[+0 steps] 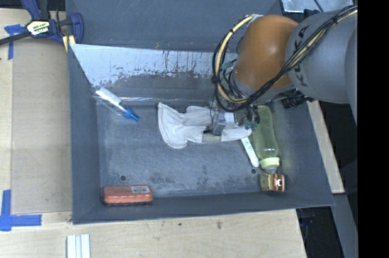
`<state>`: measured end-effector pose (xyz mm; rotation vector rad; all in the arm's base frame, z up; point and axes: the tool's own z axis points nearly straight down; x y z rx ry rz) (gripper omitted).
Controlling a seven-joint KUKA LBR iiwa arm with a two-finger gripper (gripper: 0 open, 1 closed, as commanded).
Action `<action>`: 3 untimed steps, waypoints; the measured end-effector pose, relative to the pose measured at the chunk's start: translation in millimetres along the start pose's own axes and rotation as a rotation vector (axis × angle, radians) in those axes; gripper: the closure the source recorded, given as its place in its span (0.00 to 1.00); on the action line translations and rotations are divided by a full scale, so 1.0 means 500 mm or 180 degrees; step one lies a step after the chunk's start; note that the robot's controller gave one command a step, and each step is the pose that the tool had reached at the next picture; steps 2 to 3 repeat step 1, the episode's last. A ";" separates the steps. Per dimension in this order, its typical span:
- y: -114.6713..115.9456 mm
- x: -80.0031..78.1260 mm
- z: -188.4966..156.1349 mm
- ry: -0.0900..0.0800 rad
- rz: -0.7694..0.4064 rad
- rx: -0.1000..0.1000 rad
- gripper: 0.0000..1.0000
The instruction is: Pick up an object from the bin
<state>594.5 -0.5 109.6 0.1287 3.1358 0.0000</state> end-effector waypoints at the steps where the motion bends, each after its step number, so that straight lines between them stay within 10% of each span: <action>1: -0.052 0.013 -0.356 -0.0018 0.0084 0.0000 1.00; 3: -0.052 0.013 -0.356 -0.0018 0.0084 0.0000 1.00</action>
Offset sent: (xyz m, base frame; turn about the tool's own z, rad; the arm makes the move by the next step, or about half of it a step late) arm 0.0000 0.0000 0.0000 0.0000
